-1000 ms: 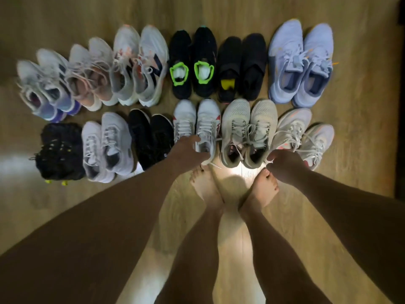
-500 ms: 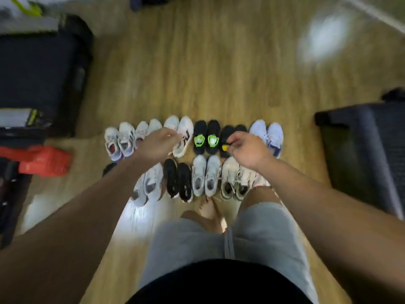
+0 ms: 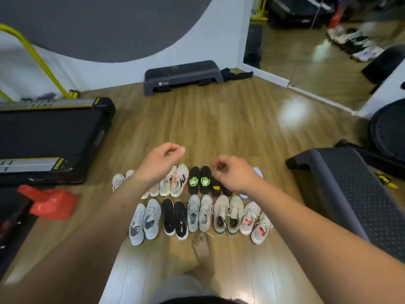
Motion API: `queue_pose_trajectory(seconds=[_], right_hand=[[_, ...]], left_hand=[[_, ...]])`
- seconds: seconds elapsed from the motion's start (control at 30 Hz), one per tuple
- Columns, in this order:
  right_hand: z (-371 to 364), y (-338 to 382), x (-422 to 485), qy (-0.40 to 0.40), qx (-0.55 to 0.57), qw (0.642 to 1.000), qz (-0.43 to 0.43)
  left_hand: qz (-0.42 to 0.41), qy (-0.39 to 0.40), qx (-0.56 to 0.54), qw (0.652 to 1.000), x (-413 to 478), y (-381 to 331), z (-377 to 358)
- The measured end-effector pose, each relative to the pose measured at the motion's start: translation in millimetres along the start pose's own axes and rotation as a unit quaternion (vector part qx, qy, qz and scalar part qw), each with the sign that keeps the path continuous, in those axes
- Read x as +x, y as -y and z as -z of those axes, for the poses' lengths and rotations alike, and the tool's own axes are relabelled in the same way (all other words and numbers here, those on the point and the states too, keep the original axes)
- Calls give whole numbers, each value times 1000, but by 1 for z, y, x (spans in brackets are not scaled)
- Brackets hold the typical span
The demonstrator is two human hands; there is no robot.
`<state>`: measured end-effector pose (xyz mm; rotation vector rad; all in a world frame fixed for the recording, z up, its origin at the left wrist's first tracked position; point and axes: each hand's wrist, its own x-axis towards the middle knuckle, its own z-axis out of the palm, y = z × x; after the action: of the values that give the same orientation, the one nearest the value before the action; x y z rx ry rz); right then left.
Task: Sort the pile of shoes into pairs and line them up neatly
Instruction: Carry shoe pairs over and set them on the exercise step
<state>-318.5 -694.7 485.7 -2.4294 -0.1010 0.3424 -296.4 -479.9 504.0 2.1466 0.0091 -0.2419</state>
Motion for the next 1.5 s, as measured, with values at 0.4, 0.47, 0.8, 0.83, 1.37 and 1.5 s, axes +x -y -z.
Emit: queue_pose_trajectory(seconds=[0.4, 0.47, 0.8, 0.83, 1.37, 1.5], right_hand=[[0, 51, -111, -78, 24, 997, 12], [-9, 68, -118, -83, 25, 996, 17], [-140, 224, -120, -21, 26, 996, 80], [-157, 243, -120, -14, 27, 995, 92], [-273, 345, -52, 33, 32, 994, 98], [-272, 341, 13, 31, 40, 995, 82]], left_hand=[[-65, -17, 21, 998, -105, -14, 18], [-68, -25, 8, 997, -120, -3, 30], [4, -134, -70, 989, -225, 131, 174], [12, -147, -79, 986, -235, 145, 191], [77, -179, -106, 975, -228, 248, 300], [102, -179, -82, 975, -180, 261, 310]])
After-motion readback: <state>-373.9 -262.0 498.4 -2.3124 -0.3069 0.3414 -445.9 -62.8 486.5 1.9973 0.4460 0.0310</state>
